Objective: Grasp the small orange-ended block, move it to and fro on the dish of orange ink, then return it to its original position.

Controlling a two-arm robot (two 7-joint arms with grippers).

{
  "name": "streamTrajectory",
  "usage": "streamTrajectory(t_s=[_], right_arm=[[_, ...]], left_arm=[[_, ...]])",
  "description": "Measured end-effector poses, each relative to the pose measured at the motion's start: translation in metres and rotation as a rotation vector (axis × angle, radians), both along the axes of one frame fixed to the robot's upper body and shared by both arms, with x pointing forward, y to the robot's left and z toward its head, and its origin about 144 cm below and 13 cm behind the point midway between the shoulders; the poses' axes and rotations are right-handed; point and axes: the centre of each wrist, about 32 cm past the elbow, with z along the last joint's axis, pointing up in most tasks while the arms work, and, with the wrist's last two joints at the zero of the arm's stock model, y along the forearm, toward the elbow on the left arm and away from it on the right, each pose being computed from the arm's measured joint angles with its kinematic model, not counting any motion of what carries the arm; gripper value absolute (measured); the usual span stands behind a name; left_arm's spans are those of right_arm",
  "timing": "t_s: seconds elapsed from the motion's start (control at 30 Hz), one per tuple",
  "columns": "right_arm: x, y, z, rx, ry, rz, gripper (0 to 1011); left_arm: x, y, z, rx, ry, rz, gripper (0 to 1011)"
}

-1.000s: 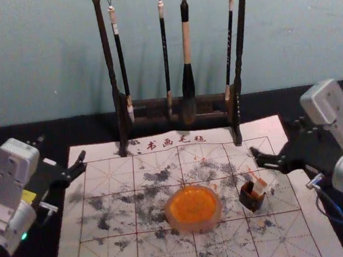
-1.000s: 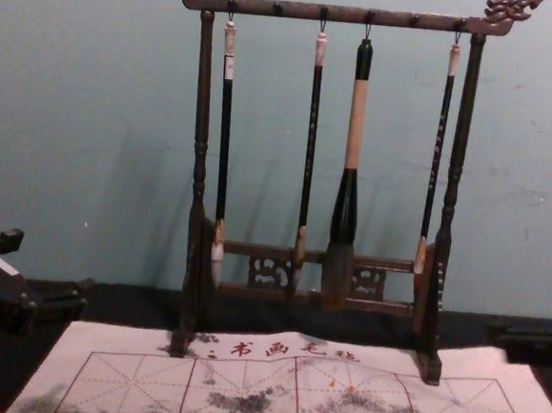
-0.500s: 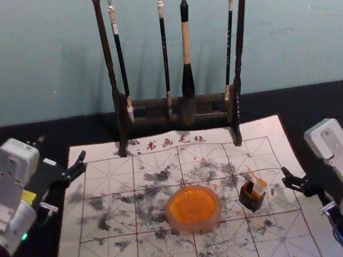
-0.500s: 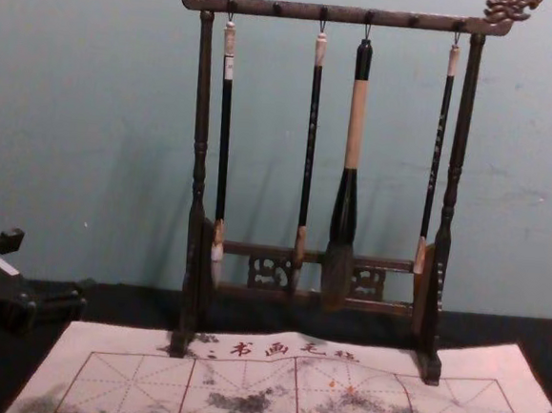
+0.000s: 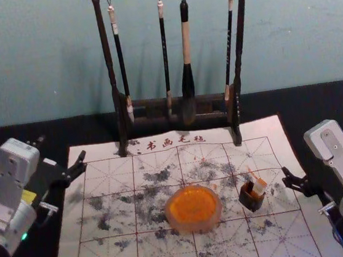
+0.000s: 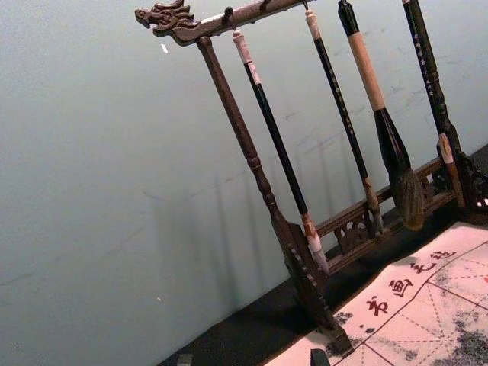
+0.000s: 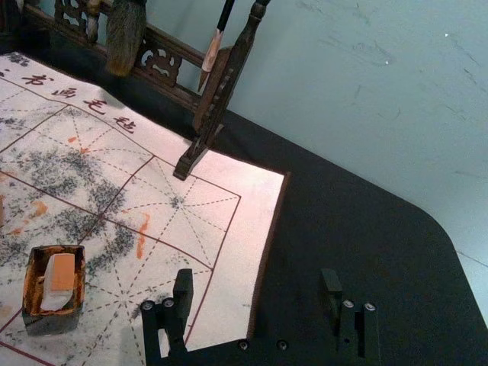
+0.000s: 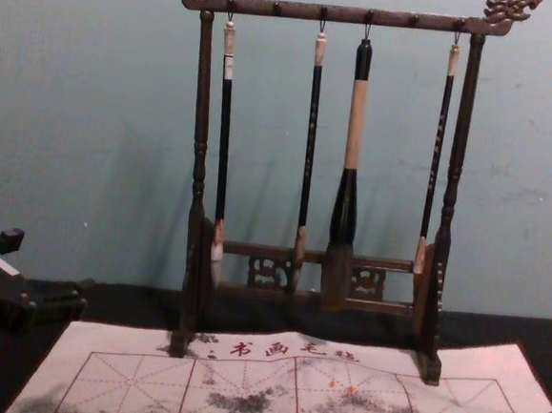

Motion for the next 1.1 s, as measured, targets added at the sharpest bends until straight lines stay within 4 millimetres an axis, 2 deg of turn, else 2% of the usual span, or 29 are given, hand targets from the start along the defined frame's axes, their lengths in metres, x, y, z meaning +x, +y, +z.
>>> streamTrajectory(t_s=[1.1], right_arm=[[0.0001,0.0000,0.0008,0.001,0.002,0.004,1000]], left_arm=[[0.0000,0.0000,0.0000,0.000,0.000,0.000,1001]])
